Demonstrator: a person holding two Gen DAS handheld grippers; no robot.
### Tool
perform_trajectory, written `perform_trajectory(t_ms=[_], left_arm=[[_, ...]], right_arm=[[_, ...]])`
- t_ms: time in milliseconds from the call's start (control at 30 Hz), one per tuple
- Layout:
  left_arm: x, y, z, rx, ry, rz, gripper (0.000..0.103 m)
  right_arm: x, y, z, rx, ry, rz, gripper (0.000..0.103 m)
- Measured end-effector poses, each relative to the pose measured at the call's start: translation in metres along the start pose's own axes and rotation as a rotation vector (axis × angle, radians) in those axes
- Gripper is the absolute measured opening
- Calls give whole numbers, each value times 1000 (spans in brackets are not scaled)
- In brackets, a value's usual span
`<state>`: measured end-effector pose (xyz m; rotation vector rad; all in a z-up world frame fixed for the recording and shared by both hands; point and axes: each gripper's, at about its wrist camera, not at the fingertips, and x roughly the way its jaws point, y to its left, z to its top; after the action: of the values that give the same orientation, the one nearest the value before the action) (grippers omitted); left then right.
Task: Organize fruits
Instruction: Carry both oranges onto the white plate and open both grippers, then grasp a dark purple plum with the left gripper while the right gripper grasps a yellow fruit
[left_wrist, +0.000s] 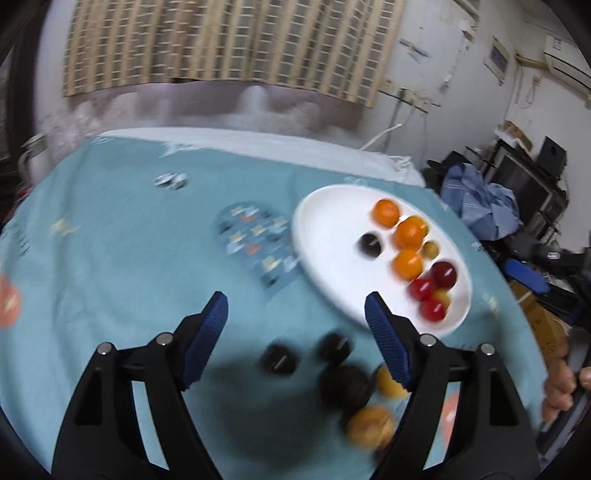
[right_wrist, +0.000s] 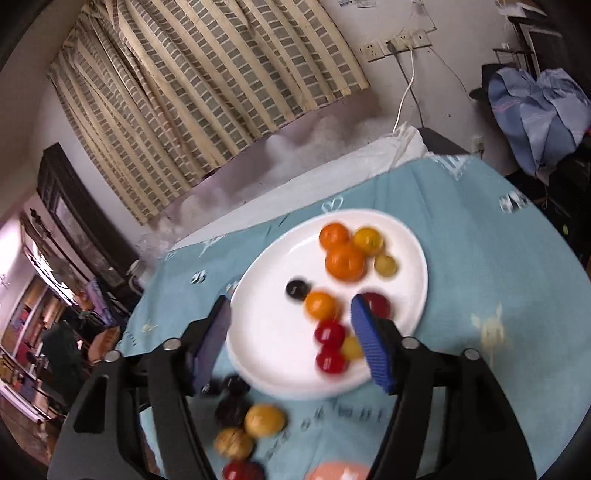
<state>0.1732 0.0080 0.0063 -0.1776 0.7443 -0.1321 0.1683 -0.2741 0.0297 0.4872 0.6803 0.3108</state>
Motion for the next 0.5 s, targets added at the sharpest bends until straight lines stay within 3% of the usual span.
perform_trajectory(t_ms=[133,267,433,500], left_arm=[[-6,26,-33,-53,42,50,79],[-4,29,-37,-53,37,66,79],[13,6,-37,125,10,205,79],[20,-1,-35,164,19,218,79]], right_arm=[[-17,-5,-45,23,-3,24,80],[-9,2,-64,-41,51,-3,80],[-2,11,-67,-77,75,-14,80],[-3,12,-67,-85,73,-21,80]])
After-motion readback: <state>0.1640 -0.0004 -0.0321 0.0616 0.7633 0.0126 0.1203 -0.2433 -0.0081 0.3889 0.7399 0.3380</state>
